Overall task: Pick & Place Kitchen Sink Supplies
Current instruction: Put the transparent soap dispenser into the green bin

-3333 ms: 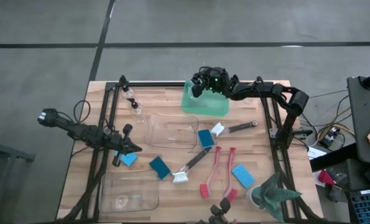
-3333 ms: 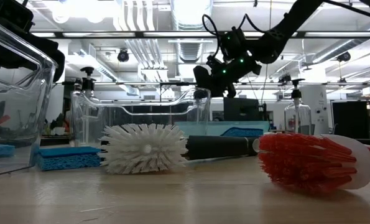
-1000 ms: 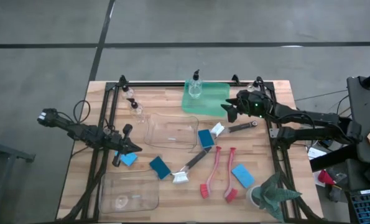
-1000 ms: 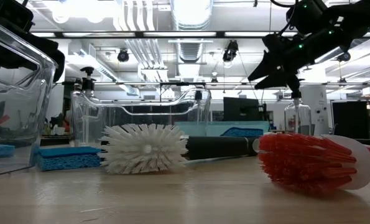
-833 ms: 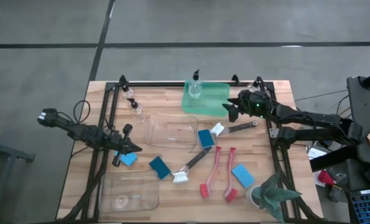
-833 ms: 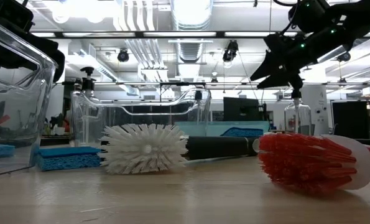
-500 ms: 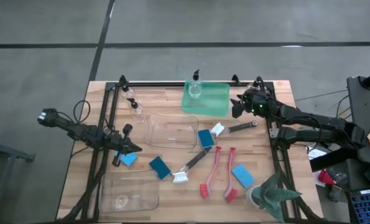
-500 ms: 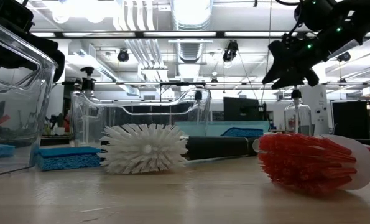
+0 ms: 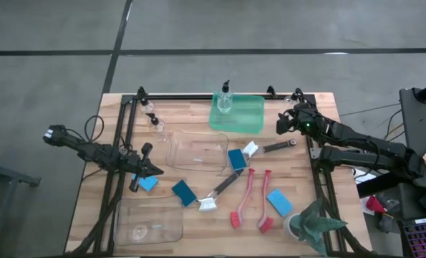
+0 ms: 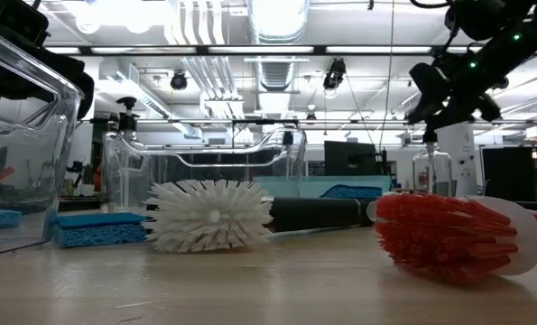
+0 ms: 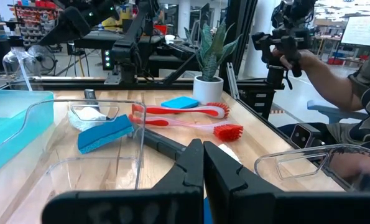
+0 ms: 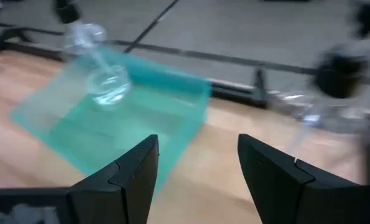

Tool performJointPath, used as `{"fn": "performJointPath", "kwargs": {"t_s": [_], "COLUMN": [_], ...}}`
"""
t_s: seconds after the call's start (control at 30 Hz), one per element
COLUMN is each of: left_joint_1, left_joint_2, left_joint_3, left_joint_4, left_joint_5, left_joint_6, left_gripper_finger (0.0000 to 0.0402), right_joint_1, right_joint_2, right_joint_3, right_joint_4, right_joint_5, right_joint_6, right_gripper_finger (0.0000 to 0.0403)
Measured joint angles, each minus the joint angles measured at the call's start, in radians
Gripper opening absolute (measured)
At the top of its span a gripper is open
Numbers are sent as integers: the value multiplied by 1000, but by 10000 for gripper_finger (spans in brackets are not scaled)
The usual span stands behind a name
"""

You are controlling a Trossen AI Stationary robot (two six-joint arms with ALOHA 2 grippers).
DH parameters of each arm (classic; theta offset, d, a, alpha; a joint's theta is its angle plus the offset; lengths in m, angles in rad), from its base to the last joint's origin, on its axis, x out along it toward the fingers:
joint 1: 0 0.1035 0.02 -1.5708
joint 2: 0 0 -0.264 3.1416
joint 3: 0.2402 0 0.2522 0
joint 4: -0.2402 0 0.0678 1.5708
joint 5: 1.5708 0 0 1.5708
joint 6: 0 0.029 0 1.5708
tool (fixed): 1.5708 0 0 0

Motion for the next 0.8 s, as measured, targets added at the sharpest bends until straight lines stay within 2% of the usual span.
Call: {"fn": "performJointPath", "kwargs": {"t_s": [0.1, 0.33, 0.53, 0.67, 0.8], "left_joint_1": [0, 0, 0, 0, 0], "left_joint_2": [0, 0, 0, 0, 0], "left_joint_3": [0, 0, 0, 0, 0], "left_joint_4": [0, 0, 0, 0, 0], "left_joint_5": [0, 0, 0, 0, 0], "left_joint_6": [0, 0, 0, 0, 0], "left_gripper_finger": [3, 3, 3, 3, 3], "right_joint_1": [0, 0, -1, -1, -1], "right_joint_2": [-32, -44, -37, -36, -26], "right_joint_3": [0, 0, 0, -5, -20], "right_joint_4": [-20, -4, -11, -30, -50], "right_joint_5": [81, 149, 152, 200, 206], "right_joint_6": [-14, -110, -134, -140, -127], "right_gripper_finger": [215, 215, 215, 216, 235]}}
